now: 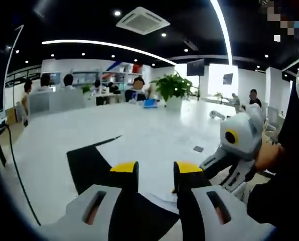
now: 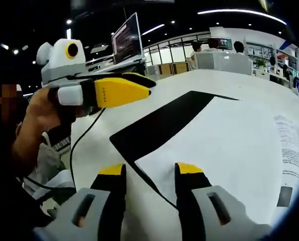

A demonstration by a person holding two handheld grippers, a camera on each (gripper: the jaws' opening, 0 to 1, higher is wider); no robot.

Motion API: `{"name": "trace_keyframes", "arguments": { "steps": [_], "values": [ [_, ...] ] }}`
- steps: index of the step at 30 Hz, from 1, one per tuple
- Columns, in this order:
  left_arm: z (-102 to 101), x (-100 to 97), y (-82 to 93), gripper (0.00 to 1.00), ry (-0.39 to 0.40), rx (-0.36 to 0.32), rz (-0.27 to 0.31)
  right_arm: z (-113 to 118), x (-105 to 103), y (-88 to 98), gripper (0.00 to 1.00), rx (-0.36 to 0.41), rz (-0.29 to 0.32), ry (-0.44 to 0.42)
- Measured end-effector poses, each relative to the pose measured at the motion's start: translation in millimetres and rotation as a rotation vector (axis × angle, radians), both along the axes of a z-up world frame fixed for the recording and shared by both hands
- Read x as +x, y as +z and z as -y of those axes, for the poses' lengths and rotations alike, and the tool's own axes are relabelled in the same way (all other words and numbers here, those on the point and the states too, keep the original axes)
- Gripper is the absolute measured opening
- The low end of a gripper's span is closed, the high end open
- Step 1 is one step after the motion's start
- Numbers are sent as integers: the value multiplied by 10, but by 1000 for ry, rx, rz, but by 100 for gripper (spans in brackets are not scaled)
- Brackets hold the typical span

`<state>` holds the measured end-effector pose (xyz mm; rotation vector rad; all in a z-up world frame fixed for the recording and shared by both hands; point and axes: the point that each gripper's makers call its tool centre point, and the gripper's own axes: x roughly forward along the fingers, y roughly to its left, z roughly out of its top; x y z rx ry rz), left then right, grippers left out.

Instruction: Flip through the bound document one page at a time

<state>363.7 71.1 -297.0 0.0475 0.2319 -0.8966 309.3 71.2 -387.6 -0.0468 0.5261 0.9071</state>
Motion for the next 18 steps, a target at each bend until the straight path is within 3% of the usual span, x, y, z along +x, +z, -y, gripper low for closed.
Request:
{"name": "trace_keyframes", "arguments": {
  "steps": [3, 9, 12, 15, 18],
  "values": [
    [136, 110, 24, 30, -28, -22, -13, -23, 11, -21, 39, -33, 38, 10],
    [420, 293, -43, 30, -86, -23, -31, 2, 19, -11, 37, -6, 25, 12],
    [485, 346, -110, 30, -97, -4, -42, 5, 29, -17, 34, -18, 35, 20],
    [538, 390, -160, 30, -109, -3, -55, -18, 19, 0, 37, -3, 2, -6],
    [574, 465, -240, 30, -110, 8, -71, -25, 1, -7, 38, -7, 19, -3]
  ]
}}
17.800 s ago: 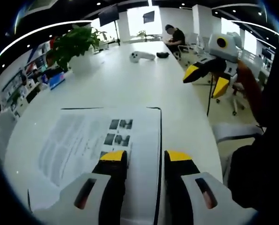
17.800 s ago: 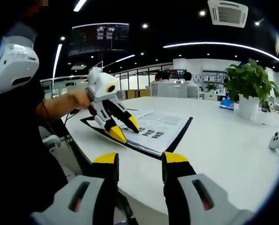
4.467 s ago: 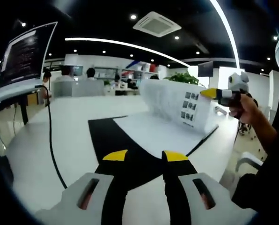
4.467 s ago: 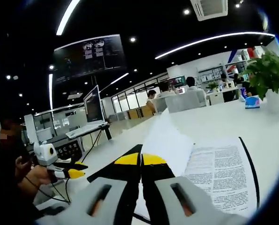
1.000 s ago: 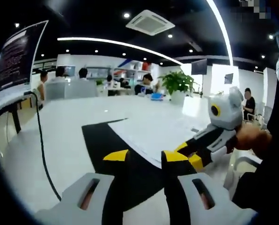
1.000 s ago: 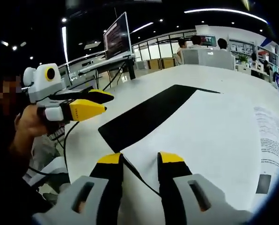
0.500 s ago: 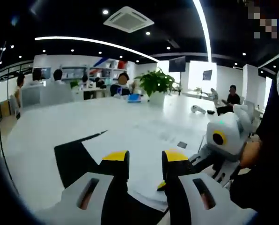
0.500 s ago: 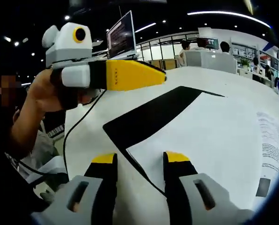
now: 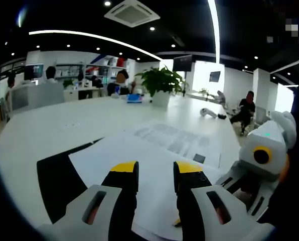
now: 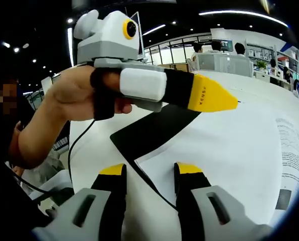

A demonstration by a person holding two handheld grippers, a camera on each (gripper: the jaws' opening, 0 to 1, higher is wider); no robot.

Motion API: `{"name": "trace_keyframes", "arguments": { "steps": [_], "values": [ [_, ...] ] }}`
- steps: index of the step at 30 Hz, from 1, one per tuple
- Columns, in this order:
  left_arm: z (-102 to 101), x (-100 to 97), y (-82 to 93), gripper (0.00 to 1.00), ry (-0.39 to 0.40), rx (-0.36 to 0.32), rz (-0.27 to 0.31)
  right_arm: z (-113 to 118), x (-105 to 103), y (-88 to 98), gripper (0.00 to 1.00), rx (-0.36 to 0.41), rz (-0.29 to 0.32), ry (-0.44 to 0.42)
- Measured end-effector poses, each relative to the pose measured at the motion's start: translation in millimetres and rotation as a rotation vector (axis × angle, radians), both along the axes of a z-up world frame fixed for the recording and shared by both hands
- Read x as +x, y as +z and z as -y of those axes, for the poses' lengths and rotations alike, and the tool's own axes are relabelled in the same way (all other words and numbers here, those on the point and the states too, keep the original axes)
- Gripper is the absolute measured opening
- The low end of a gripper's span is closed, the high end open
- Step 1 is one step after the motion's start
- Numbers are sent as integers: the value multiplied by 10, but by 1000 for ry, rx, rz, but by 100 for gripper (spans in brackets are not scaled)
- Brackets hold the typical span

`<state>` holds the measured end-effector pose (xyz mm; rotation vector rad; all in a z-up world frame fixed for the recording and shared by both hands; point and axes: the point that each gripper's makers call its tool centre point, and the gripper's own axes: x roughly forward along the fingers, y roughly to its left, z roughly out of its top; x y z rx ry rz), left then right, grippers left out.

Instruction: Flip through the bound document one page at a time

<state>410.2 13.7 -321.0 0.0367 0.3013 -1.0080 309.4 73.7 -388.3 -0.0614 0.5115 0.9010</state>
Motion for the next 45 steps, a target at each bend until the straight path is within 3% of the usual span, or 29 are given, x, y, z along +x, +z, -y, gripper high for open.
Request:
{"name": "trace_keyframes", "arguments": {
  "steps": [4, 9, 13, 25, 27, 28, 29, 30, 31, 32, 33, 36, 40, 43, 45],
  "values": [
    [35, 58, -134, 30, -7, 23, -27, -4, -6, 7, 41, -3, 7, 13],
    [32, 11, -368, 30, -36, 119, -40, -6, 0, 5, 41, -22, 24, 29],
    [48, -5, -481, 30, -47, 144, -56, -44, -34, 3, 45, -37, 34, 42],
    [291, -143, -507, 30, -115, 140, -76, -129, -133, -66, 60, -157, 99, 101],
    [276, -177, -614, 30, -133, 197, -86, -116, -180, -56, 56, -163, 98, 120],
    [259, -179, -667, 30, -134, 224, -89, -99, -205, -37, 48, -157, 94, 130],
    [240, -181, -723, 30, -133, 254, -90, -100, -259, -19, 33, -135, 68, 149],
    [321, -88, -627, 28, -126, 223, 34, -97, -331, 8, 25, -104, 40, 175],
    [260, -183, -732, 28, -160, 290, 24, -94, -343, 36, 25, -85, 41, 171],
    [224, -201, -776, 27, -134, 283, -27, -95, -353, 88, 30, -65, 57, 170],
    [215, -196, -785, 27, -131, 282, -34, -102, -376, 123, 33, -51, 62, 176],
    [183, -196, -819, 27, -146, 269, -25, -160, -482, 321, 34, 31, 83, 220],
    [169, -183, -831, 27, -157, 241, -19, -168, -577, 560, 36, 172, 63, 275],
    [193, -169, -790, 27, -157, 239, -10, -83, -637, 762, 34, 252, 163, 373],
    [205, -154, -770, 27, -159, 240, -7, 80, -600, 917, 34, 290, 250, 382]
  ]
}}
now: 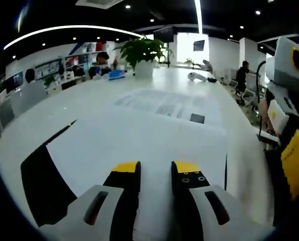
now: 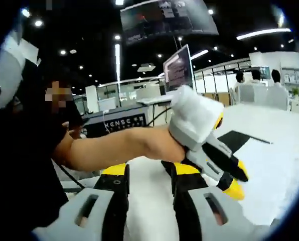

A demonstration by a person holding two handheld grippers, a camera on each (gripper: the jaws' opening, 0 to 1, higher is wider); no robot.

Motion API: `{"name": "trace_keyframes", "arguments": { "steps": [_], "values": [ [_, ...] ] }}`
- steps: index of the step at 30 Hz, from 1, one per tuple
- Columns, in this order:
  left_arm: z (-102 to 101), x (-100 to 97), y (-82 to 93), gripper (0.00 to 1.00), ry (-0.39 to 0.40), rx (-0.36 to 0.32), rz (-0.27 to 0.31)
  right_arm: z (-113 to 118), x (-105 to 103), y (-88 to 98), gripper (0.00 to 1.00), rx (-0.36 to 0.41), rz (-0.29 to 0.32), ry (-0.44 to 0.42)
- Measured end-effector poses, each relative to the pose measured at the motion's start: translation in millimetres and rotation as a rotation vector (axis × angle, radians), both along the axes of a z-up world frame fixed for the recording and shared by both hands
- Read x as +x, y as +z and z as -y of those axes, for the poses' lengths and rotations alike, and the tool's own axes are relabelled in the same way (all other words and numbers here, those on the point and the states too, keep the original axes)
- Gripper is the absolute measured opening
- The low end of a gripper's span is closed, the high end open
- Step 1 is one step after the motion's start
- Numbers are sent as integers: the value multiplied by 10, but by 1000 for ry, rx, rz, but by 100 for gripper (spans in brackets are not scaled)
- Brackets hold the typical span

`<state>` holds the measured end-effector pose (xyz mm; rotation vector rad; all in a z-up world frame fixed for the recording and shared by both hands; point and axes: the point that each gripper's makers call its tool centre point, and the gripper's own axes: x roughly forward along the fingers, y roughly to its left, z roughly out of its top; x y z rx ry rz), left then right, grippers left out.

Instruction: Flip through the bound document one page at a time

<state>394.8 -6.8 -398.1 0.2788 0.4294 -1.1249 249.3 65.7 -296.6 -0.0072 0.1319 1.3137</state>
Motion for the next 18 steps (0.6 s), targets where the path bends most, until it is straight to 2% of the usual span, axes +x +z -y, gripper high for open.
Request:
{"name": "trace_keyframes", "arguments": {
  "steps": [1, 4, 6, 7, 8, 9, 11, 12, 13, 16, 18],
  "values": [
    [1, 7, -2, 27, 0, 0, 1, 122, 10, 82, 35, 7, 59, 11],
    [9, -3, 21, 27, 6, -7, 1, 463, 131, 204, 36, -18, 152, -11],
    [13, 10, 30, 27, 10, -10, 2, 708, 280, 244, 37, -52, 205, -45],
    [15, 28, 38, 27, 11, -7, 3, 759, 313, 244, 38, -63, 215, -52],
    [13, 42, 36, 27, 12, -6, 2, 912, 419, 221, 37, -97, 230, -72],
    [11, 49, 41, 27, 10, -6, 2, 1014, 494, 190, 37, -122, 226, -86],
    [13, 66, 44, 27, 7, -6, -3, 1267, 668, 31, 33, -175, 151, -116],
    [13, 53, 53, 27, 5, -6, -3, 1390, 734, -65, 28, -197, 91, -121],
    [16, 68, 53, 27, 4, -5, -5, 1460, 780, -116, 25, -214, 82, -117],
    [20, 60, 64, 27, 0, -1, -4, 1592, 942, -226, 29, -248, 122, -96],
    [28, 53, 72, 27, 4, 4, -5, 1653, 1023, -373, 28, -315, 145, -69]
  ]
}}
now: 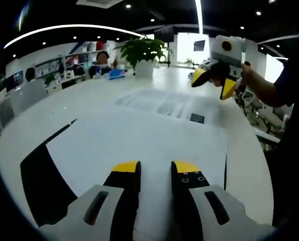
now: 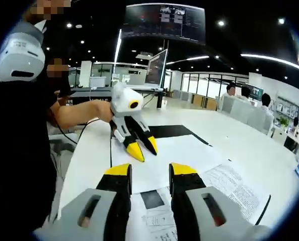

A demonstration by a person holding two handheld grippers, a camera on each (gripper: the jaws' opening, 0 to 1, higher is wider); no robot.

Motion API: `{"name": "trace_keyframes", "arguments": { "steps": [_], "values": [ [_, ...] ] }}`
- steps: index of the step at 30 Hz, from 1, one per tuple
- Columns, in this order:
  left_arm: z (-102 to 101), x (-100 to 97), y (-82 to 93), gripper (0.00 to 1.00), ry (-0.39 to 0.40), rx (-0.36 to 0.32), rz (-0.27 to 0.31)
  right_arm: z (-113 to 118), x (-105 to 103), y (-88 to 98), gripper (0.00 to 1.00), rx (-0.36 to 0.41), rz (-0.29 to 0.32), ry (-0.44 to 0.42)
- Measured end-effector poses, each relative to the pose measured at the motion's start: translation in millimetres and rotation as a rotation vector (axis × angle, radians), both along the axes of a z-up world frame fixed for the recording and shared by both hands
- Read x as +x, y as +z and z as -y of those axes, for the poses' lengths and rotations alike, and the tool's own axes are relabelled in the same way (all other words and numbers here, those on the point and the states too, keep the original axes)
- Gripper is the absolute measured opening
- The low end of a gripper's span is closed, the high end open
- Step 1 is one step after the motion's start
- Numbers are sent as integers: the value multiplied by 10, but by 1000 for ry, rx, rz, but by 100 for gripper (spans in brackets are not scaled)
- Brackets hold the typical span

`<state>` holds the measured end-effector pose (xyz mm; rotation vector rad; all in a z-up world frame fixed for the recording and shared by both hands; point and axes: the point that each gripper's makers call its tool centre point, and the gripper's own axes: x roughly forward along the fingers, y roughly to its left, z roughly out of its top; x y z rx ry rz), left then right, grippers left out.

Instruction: Flip through the bound document one page at a time

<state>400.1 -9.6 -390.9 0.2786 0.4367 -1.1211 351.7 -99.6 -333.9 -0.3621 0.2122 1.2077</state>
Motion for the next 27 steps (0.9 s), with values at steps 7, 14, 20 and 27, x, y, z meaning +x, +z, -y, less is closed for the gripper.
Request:
{"name": "trace_keyframes", "arguments": {
  "steps": [7, 14, 20, 27],
  "values": [
    [-9, -12, 3, 27, -2, 2, 5, -183, -12, -234, 15, -54, -38, 115],
    [-1, -26, 10, 27, -3, -8, 10, -272, 63, -385, 5, -78, -33, 149],
    [1, -51, 10, 27, -6, -11, 14, -243, 201, -434, 6, -31, -74, 137],
    [-1, -59, 10, 27, -16, -5, 22, -255, 320, -420, 2, 14, -104, 124]
  ]
}}
